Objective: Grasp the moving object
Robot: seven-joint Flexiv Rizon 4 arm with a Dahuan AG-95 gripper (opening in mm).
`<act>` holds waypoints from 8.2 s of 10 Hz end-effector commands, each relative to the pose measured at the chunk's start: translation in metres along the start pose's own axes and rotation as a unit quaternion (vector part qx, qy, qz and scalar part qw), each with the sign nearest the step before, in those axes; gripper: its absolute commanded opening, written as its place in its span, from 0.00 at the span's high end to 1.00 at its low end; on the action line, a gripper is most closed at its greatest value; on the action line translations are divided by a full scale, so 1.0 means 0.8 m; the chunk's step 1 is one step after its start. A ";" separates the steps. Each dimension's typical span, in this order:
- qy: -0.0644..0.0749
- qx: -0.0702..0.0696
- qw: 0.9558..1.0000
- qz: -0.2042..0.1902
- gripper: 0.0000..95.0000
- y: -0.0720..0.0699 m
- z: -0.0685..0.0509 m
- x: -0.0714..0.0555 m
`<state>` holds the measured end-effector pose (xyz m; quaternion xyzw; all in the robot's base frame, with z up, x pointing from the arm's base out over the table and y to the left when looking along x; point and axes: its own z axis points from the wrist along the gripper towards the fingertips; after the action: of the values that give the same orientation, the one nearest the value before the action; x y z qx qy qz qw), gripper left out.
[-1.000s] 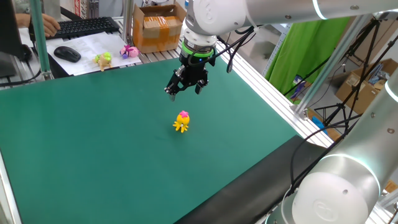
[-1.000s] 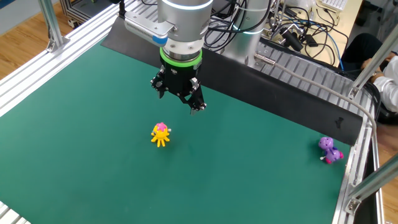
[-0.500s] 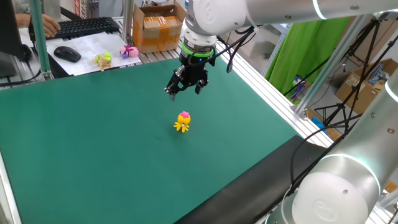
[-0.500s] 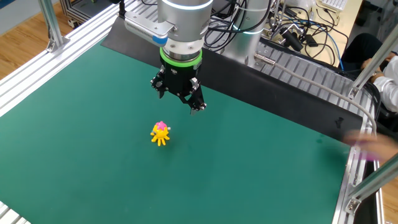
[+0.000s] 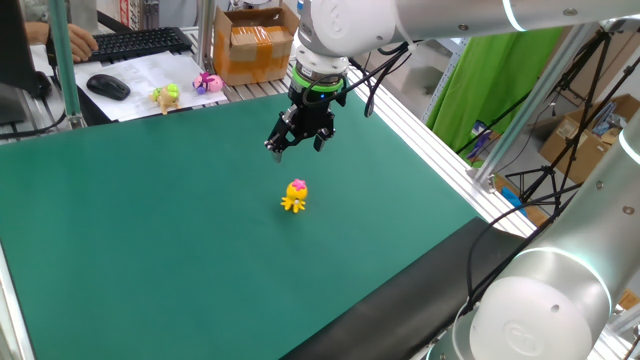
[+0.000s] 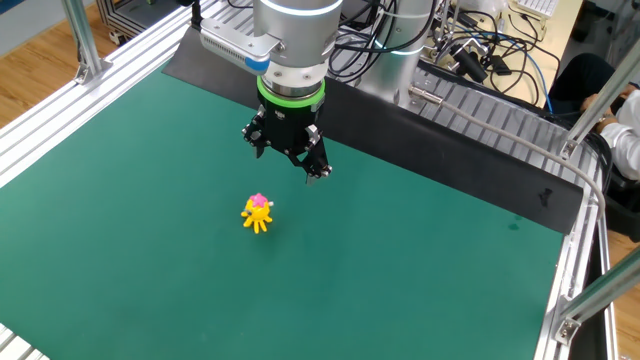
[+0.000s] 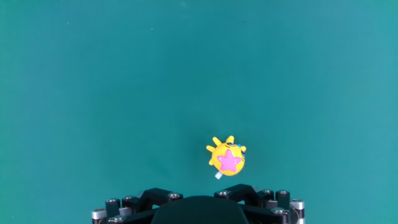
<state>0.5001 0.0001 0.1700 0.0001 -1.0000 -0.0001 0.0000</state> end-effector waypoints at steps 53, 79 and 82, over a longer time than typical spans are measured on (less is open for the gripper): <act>-0.058 -0.031 0.998 -0.018 0.60 -0.085 0.171 -0.014; -0.043 -0.034 0.998 0.009 1.00 -0.053 0.051 -0.018; -0.041 -0.030 0.999 0.019 1.00 -0.041 0.035 -0.017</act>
<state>0.5136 -0.0323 0.1433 -0.0208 -0.9985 -0.0290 -0.0409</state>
